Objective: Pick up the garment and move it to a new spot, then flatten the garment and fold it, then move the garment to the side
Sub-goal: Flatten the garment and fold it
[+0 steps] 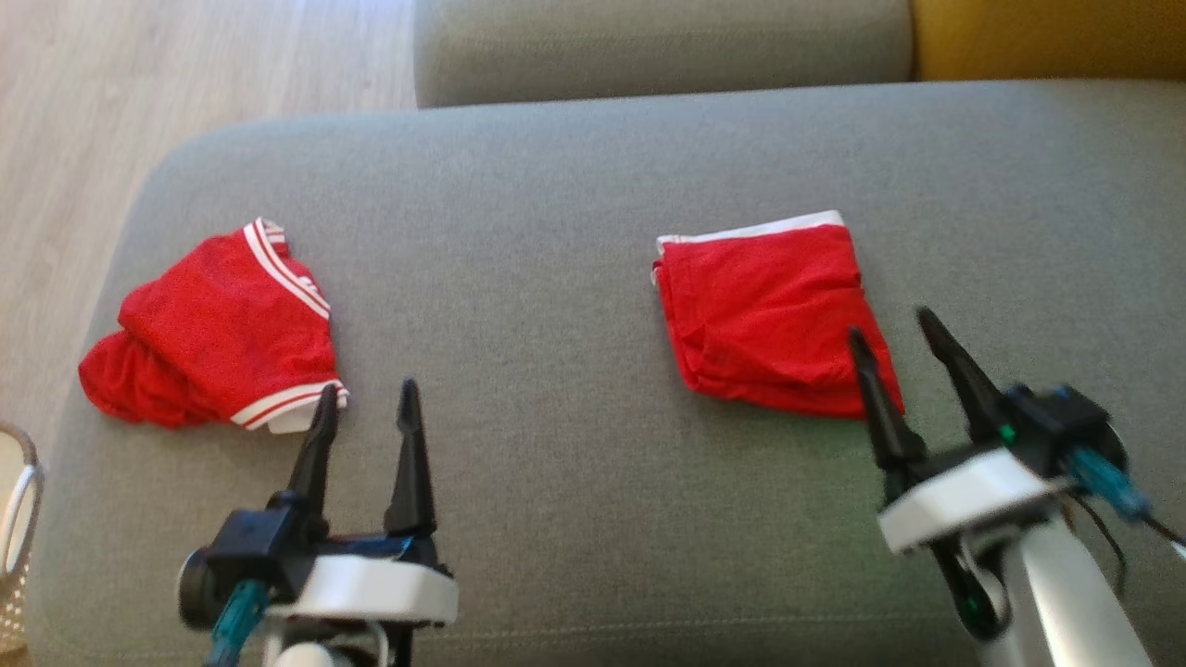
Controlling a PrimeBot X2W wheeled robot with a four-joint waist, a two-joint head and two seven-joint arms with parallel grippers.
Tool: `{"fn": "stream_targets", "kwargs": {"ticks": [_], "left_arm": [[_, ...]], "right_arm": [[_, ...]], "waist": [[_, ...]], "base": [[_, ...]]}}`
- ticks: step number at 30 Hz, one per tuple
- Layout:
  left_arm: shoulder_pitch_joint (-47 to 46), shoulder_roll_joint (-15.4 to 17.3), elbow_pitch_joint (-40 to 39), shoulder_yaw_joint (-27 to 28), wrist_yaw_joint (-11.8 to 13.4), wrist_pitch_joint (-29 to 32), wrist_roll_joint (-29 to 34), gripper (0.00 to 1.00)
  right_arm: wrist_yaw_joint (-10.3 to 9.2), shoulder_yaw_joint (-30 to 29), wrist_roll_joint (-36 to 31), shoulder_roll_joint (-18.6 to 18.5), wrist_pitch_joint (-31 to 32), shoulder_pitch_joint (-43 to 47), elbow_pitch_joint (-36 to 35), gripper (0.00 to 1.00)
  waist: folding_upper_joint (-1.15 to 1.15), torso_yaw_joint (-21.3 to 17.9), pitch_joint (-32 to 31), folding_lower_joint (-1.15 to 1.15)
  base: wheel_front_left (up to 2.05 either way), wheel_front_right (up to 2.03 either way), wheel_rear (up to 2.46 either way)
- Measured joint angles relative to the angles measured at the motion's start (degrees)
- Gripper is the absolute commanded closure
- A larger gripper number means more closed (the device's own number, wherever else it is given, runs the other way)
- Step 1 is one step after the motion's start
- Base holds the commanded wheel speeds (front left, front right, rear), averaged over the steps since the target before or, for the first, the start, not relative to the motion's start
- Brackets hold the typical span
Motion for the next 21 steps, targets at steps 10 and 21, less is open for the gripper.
{"fn": "stream_targets", "kwargs": {"ticks": [10,21], "left_arm": [[7.4,0.1,-2.6,2.9,-0.3,0.0,4.2,0.00],[9.3,0.1,-2.6,4.2,-1.6,0.0,6.1,0.00]], "right_arm": [[0.00,-6.7,-2.3,0.7,-1.2,10.9,-3.4,0.00],[0.00,-6.7,-2.3,1.0,-1.3,14.0,-5.2,0.00]], "waist": [[0.00,-1.0,-3.5,0.00],[-0.01,-1.2,-3.8,0.00]], "base": [[0.00,0.00,0.00],[0.00,0.00,0.00]]}}
